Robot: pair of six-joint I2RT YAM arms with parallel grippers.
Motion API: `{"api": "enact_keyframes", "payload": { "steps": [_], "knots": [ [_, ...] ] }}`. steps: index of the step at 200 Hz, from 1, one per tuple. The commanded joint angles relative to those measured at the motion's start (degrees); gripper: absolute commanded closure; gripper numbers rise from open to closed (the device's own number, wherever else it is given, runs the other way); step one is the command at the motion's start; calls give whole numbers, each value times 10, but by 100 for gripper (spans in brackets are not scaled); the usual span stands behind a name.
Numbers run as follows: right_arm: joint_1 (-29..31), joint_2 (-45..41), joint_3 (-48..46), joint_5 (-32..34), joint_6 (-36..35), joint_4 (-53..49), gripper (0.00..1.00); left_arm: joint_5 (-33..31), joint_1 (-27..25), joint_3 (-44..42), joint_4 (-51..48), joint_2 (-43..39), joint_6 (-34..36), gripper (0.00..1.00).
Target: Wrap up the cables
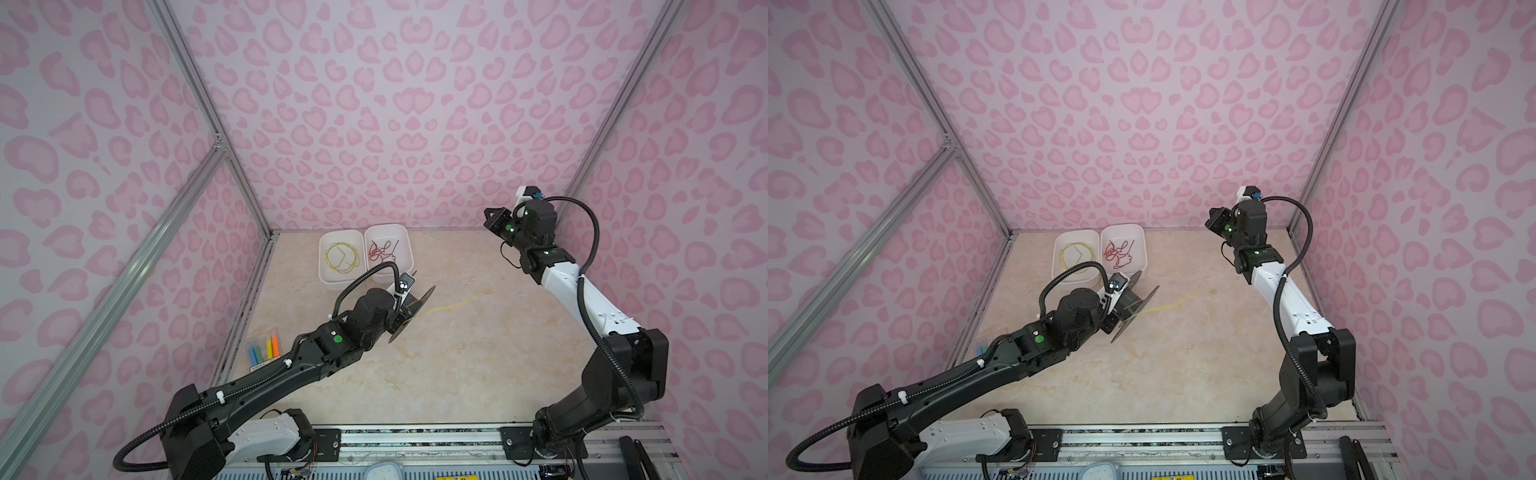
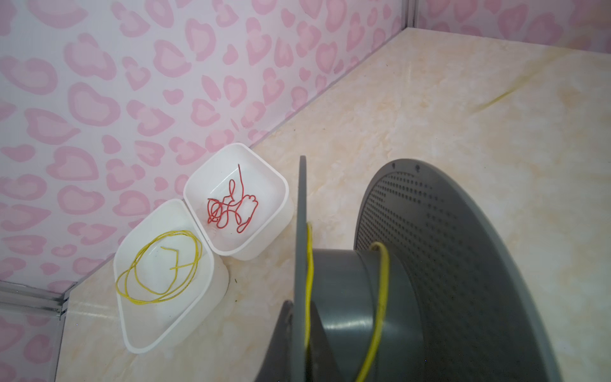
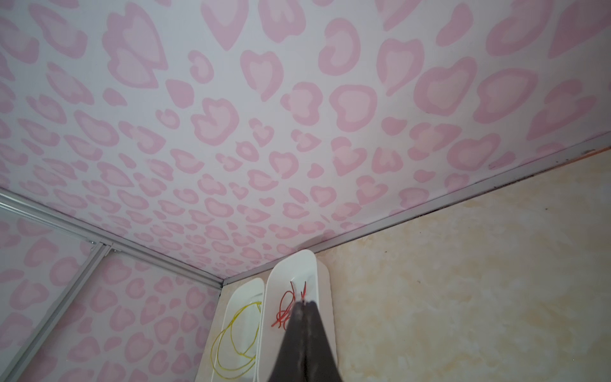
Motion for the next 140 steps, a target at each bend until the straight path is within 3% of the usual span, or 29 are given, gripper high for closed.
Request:
{"api": "enact_keyframes", "payload": {
  "steps": [1, 35, 61, 112, 140],
  "knots": [
    [2, 9, -36, 15, 50, 89, 100, 19, 0, 8, 31, -15, 15, 96],
    [12, 9, -64, 27, 48, 107, 100, 21, 2, 37, 23, 17, 21, 96],
    [-7, -14, -86, 29, 57, 104, 100, -25, 16, 102, -21, 80, 8, 96],
    [-12, -95, -139, 5, 1, 36, 100, -45, 61, 204, -28, 160, -34, 96],
    [-12, -160, -189, 0, -27, -40, 84, -81, 78, 236, -36, 190, -60, 96]
  ]
}}
